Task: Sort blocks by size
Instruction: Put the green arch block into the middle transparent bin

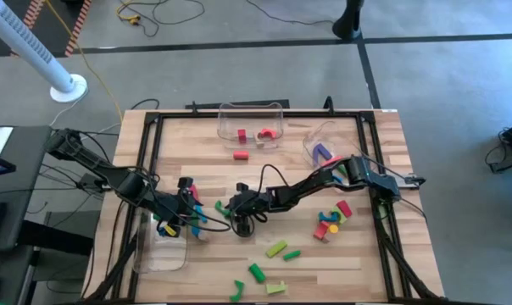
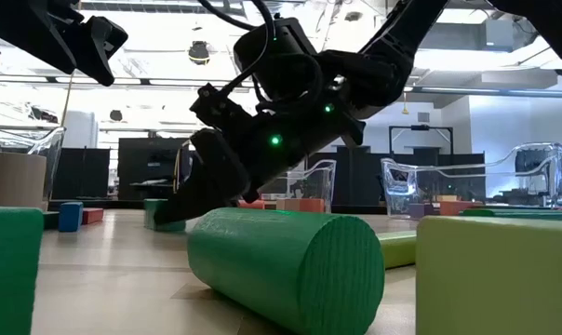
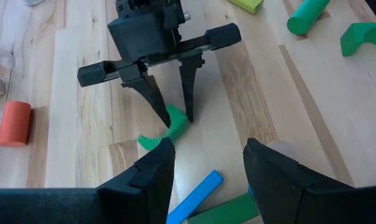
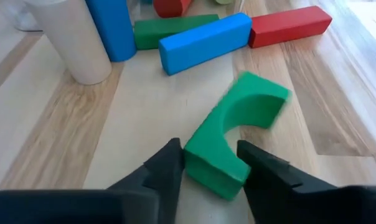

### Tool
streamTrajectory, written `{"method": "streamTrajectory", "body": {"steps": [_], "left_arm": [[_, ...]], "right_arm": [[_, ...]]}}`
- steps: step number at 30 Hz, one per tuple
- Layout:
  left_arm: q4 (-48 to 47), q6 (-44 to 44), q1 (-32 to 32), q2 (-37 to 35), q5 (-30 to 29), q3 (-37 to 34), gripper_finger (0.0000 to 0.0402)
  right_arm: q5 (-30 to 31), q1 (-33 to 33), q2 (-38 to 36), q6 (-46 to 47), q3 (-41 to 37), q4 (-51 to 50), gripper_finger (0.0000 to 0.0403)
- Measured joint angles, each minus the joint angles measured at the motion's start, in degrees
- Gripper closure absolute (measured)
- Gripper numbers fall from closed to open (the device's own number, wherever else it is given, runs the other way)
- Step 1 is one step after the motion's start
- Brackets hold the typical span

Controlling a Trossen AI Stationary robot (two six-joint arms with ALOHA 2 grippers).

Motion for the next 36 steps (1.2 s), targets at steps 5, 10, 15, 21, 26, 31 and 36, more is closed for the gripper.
{"method": "streamTrajectory", "body": {"steps": [5,10,15,21,26,31,36], "left_arm": [[0.02,-0.05,0.0,0.0,-0.02,0.0,0.0219],[0.02,-0.09,0.0,0.02,-0.02,0.0,0.0219],[0.02,-0.02,0.0,0.02,-0.02,0.0,0.0219],[0.04,-0.01,0.0,0.01,-0.02,0.0,0.0219],[0.4,0.82,0.0,0.0,-0.07,0.0,0.0219],[3.24,4.6,0.0,0.02,-0.09,-0.02,0.0219],[6.74,9.5,0.0,0.02,-2.06,-0.02,0.0219]], "right_arm": [[0.19,0.22,0.0,-0.89,0.02,-0.66,0.0294],[0.17,0.39,-0.09,-1.42,0.02,-1.52,0.0321],[0.17,0.68,-0.11,-2.05,0.02,-1.75,0.0325],[-0.16,0.87,-0.15,-2.03,0.02,-2.25,0.0325],[-0.59,1.4,-1.61,-2.37,0.0,-4.81,0.0326],[-0.66,2.28,-6.35,-3.94,-0.11,-9.18,0.0326],[-0.58,2.99,-12.08,-5.41,-0.02,-15.23,0.0327]]}}
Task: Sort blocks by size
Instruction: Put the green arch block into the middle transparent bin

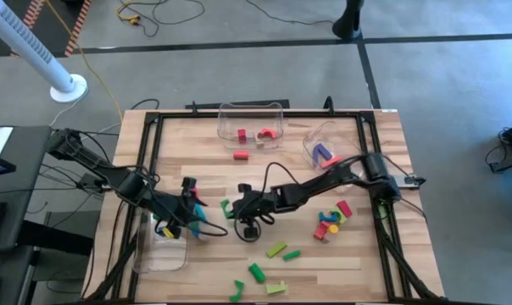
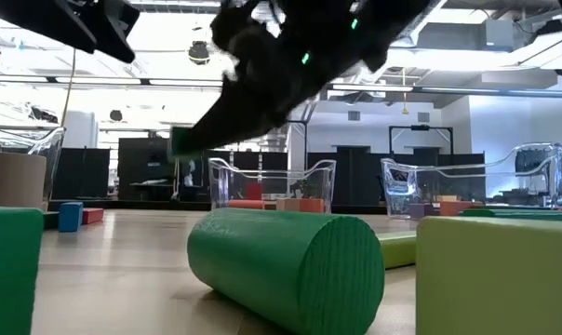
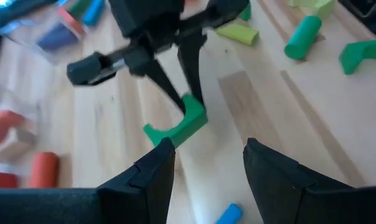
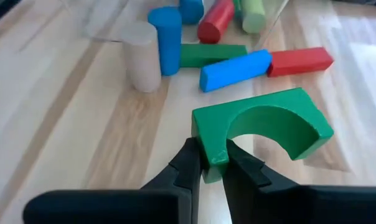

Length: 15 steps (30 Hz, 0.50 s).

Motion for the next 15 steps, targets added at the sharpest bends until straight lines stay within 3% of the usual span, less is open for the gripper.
{"method": "streamTrajectory", "body": {"steps": [15], "left_arm": [[11.82,16.01,0.78,1.31,-9.35,-1.49,0.0219]], "right_arm": [[0.08,0.29,-14.78,2.37,0.0,-15.37,0.0327]]}}
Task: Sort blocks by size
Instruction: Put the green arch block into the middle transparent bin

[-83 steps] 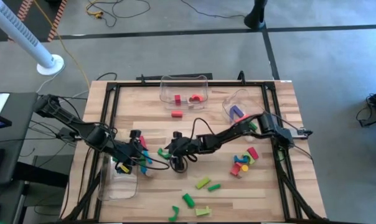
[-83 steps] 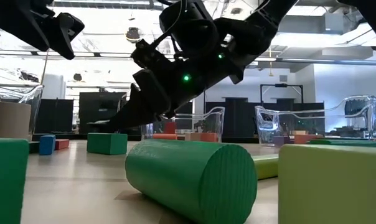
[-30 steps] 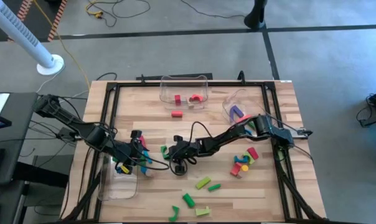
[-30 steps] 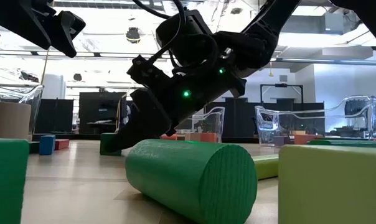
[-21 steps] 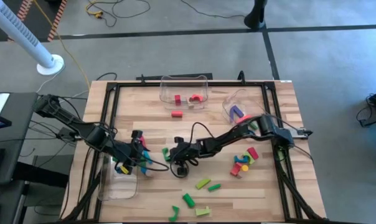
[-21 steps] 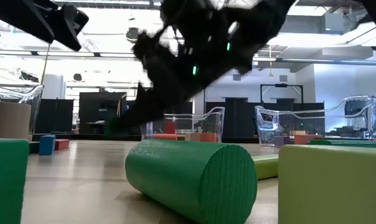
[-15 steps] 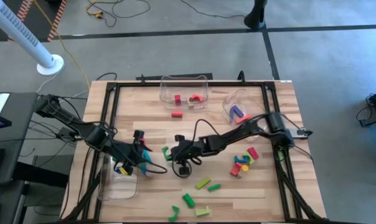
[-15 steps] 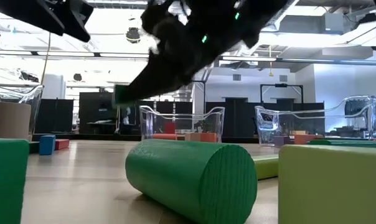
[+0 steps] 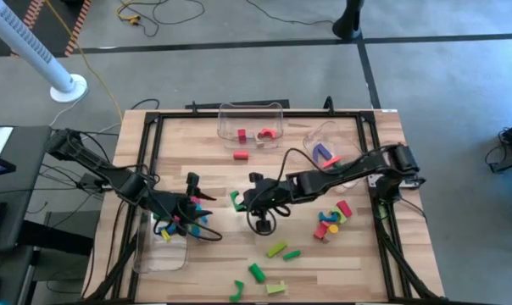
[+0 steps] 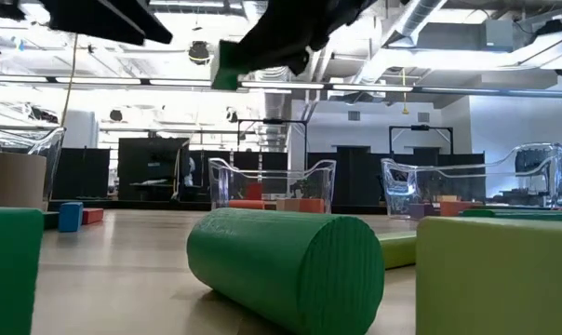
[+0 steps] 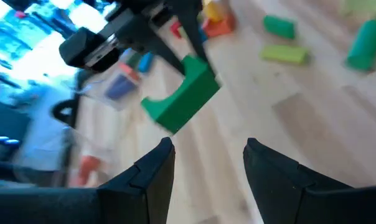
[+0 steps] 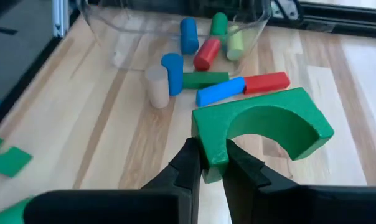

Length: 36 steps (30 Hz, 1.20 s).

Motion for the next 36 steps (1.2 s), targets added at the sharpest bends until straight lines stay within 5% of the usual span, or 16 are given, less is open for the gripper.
{"method": "streamTrajectory", "body": {"steps": [15,22,36], "left_arm": [[28.08,35.04,0.51,15.24,-22.33,-0.02,0.0219],[35.9,43.86,0.47,18.88,-21.6,-0.07,0.0219],[45.82,46.39,0.64,21.25,-21.59,0.0,0.0219]], "right_arm": [[-4.58,-0.02,-5.58,6.16,0.0,-0.96,0.0327],[-6.02,-0.55,-5.9,6.6,-0.03,0.47,0.0327],[-6.37,-1.03,-6.2,6.65,0.02,2.68,0.0327]]}}
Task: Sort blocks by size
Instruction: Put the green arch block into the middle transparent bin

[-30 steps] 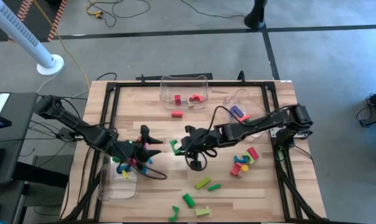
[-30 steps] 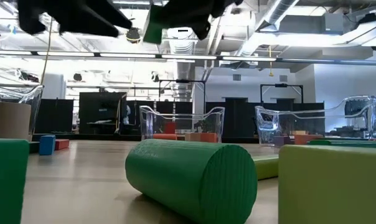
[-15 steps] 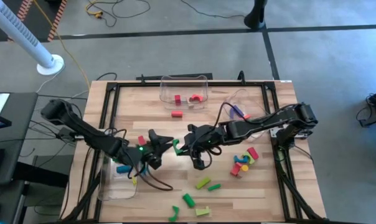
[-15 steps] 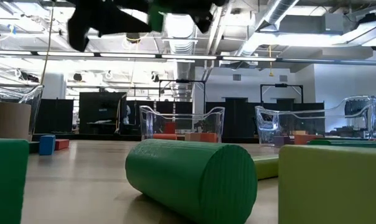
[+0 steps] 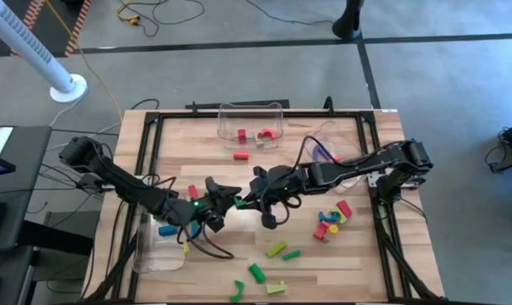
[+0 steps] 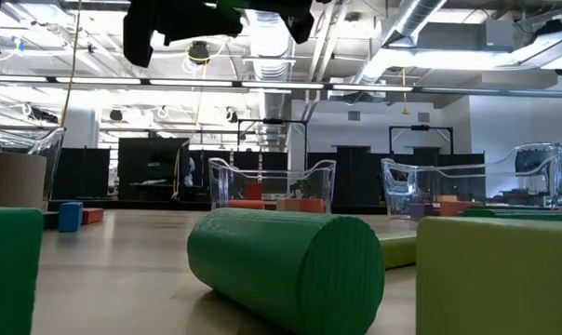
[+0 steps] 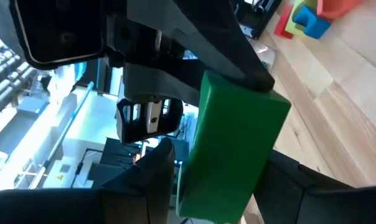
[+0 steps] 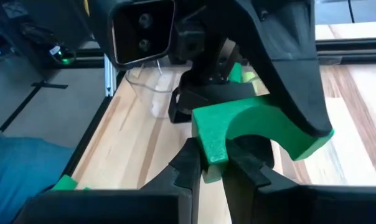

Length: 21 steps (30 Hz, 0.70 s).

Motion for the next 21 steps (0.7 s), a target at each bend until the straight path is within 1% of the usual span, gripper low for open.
{"method": "streamTrajectory", "body": {"steps": [3,8,10,16,19,21], "left_arm": [[0.12,0.93,-0.01,0.0,0.0,0.0,0.0227],[-1.52,1.17,0.0,0.0,-0.23,0.0,0.0262],[-1.98,1.27,0.0,0.0,-0.31,0.0,0.027],[-2.26,0.99,0.0,0.0,-0.43,0.0,0.0272],[-2.44,0.77,0.11,0.0,-0.91,0.0,0.0272],[-2.0,0.47,0.56,-0.12,-1.31,0.0,0.0272]], "right_arm": [[0.12,0.0,-0.02,0.0,0.01,0.15,0.0327],[0.12,-0.07,-0.02,0.24,0.0,0.02,0.0327],[0.1,-0.26,-0.02,0.31,0.01,-0.09,0.0327],[0.13,-0.66,0.0,0.58,0.02,-1.28,0.0317],[0.5,-1.14,0.0,1.28,0.1,-3.16,0.0303],[0.73,-1.55,-0.2,1.31,-0.04,-6.29,0.0288]]}}
